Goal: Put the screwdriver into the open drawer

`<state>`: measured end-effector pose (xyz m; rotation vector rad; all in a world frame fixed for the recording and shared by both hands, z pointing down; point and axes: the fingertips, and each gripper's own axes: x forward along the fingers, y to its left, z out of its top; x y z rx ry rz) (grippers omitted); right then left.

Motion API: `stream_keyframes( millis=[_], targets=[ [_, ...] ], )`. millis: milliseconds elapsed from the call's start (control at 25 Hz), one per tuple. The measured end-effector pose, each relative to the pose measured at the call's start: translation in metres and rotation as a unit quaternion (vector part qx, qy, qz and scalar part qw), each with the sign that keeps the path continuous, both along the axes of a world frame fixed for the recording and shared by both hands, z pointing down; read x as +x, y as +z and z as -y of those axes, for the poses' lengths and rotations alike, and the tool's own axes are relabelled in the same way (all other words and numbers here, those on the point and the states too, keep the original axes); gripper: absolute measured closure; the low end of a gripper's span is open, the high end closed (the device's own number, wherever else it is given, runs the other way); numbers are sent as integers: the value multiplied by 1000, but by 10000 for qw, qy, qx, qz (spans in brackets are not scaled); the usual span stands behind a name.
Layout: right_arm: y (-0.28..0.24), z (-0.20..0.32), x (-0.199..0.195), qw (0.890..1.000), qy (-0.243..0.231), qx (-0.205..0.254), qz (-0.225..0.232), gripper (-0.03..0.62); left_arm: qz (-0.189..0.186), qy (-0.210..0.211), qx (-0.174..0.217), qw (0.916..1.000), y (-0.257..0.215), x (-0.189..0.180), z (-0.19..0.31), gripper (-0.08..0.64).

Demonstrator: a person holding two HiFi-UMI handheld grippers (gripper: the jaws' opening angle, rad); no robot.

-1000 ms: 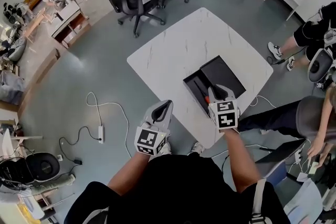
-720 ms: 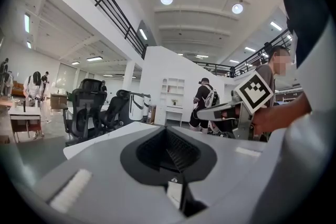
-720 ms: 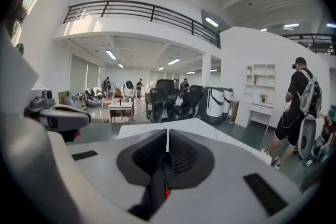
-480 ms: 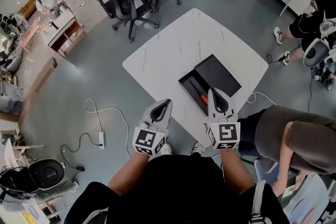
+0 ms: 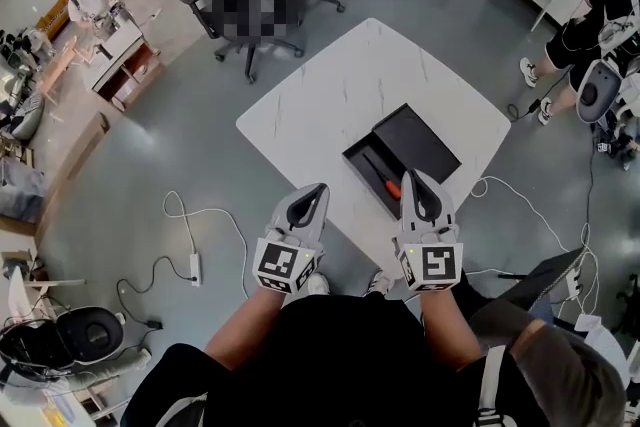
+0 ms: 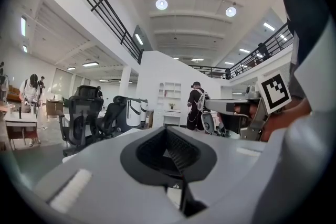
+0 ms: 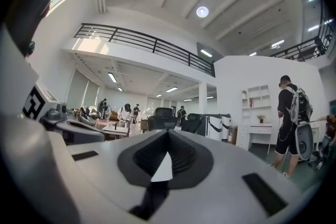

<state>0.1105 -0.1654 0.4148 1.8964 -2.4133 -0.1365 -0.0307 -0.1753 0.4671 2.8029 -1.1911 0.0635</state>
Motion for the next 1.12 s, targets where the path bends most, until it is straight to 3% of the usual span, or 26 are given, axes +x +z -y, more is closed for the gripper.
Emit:
stream_keyframes(
  millis=[1120],
  targets=[
    [8, -12, 9, 9998, 13, -147, -124, 585, 107, -49, 164, 9998, -9, -3, 0, 551]
  ],
)
